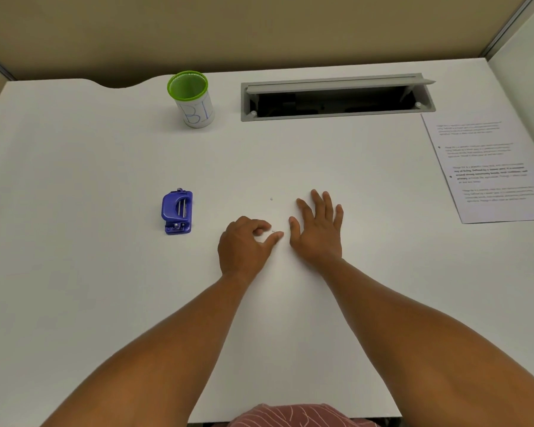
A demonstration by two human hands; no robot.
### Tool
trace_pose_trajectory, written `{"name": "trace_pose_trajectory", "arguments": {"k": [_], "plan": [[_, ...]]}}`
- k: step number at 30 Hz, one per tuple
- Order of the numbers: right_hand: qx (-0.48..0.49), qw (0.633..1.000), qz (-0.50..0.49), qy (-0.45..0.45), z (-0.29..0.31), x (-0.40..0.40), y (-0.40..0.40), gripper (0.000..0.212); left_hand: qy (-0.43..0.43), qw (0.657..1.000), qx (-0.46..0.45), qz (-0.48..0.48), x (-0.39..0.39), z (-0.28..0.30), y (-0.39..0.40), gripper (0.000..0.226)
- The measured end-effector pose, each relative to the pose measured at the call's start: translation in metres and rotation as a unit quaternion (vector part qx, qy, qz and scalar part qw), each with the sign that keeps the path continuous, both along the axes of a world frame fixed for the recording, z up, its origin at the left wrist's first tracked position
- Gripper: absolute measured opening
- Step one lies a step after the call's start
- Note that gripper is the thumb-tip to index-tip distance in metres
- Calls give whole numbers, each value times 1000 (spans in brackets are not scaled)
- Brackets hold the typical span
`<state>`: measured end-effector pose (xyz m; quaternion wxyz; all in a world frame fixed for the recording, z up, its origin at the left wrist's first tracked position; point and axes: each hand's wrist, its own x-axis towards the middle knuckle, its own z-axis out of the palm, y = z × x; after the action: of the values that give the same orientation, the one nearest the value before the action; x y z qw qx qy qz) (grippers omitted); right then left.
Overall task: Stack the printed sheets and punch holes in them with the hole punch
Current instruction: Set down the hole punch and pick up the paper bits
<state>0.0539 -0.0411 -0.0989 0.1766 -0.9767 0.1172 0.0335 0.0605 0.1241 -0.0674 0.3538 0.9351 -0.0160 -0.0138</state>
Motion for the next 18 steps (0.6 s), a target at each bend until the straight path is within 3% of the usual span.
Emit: {"name": "trace_pose_trajectory", "arguments": {"k": [12, 18], "plan": [[-2, 1000, -7, -14, 0, 1, 3, 59, 28, 999, 23, 35, -1, 0, -12, 10], [75, 993, -33, -89, 15, 23, 7, 34, 79, 994, 71, 11, 9, 4, -17, 12]]}}
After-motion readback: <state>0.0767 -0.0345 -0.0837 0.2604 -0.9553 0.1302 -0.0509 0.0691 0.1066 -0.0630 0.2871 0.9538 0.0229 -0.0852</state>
